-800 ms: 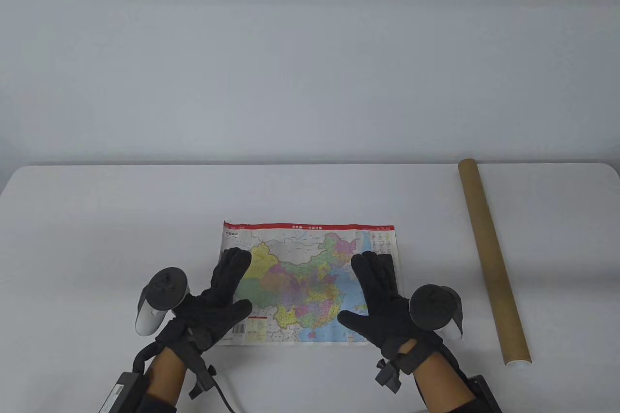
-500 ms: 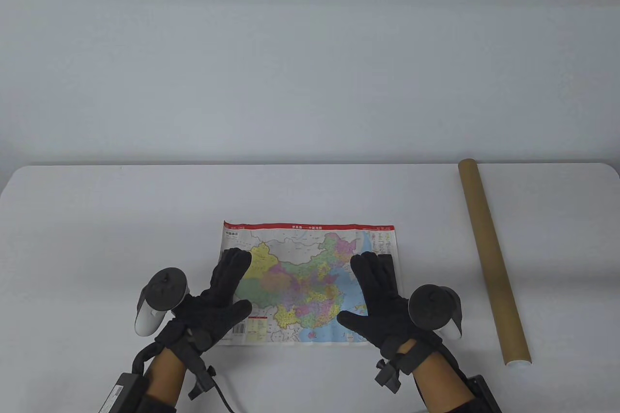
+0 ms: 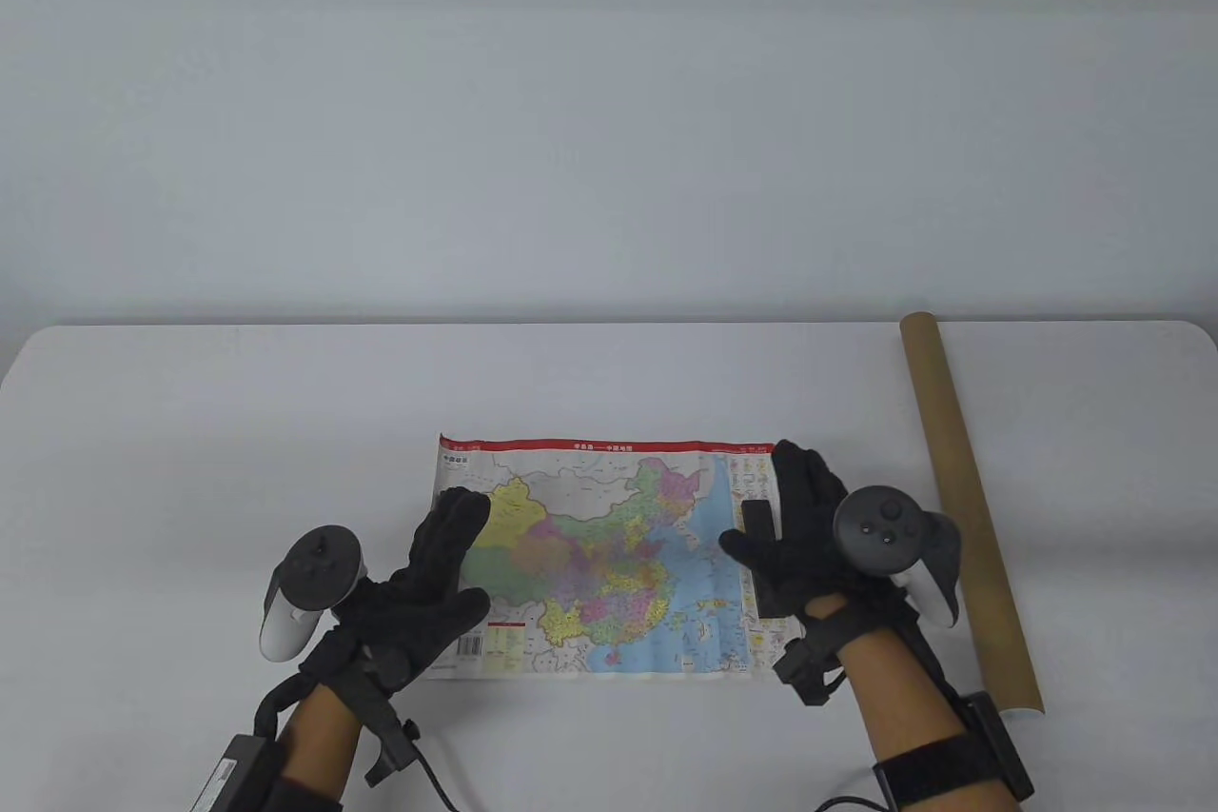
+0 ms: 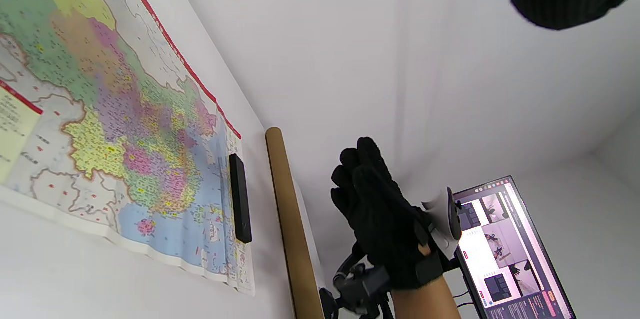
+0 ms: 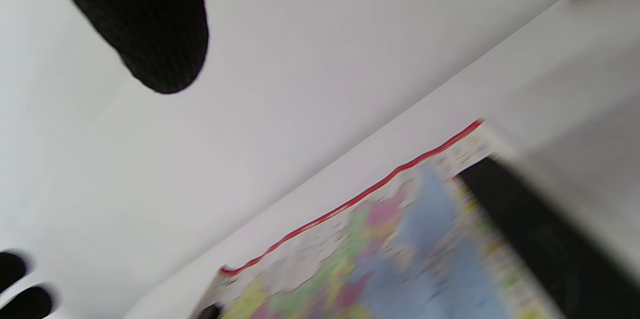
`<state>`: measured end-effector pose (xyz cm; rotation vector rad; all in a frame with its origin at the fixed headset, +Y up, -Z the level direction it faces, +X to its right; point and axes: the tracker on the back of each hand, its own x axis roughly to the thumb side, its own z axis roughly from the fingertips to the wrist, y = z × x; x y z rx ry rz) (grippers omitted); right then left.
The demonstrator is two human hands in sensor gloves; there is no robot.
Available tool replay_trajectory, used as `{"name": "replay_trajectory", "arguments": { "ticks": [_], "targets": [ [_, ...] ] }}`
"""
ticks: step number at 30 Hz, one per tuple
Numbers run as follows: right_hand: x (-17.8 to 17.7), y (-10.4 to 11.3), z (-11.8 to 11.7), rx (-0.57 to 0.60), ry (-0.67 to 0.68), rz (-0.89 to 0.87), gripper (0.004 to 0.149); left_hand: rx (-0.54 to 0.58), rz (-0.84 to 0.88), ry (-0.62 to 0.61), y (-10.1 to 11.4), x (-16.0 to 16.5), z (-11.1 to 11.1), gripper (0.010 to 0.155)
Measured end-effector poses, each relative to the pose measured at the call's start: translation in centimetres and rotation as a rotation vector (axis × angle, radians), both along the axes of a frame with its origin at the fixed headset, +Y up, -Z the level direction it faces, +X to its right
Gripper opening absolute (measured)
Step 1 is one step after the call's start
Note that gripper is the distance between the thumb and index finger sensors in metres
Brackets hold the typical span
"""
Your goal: Roll up map and store in mailing tube
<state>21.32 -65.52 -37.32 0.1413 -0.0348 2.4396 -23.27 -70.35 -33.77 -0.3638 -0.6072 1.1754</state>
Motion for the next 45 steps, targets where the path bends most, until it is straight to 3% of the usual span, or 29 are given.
{"name": "replay_trajectory", "arguments": {
  "ticks": [8, 17, 27, 45],
  "targets": [
    [8.7, -0.1, -3.5, -0.171, -0.313, 0.153, 0.100, -0.010, -0.001, 0.004, -0.1, 0.0, 0.0, 0.092],
    [14.6, -4.7, -3.9, -0.411, -0.521, 0.216, 0.101, -0.023, -0.007, -0.006, -0.1, 0.1, -0.1, 0.092],
    [15.6, -8.5, -3.9, -0.545, -0.571, 0.259, 0.102, -0.025, -0.028, -0.009, -0.3, 0.4, -0.1, 0.092],
    [15.5, -9.4, -3.9, -0.551, -0.589, 0.352, 0.089, -0.041, -0.073, -0.016, -0.7, 1.1, -0.1, 0.092]
  ]
}}
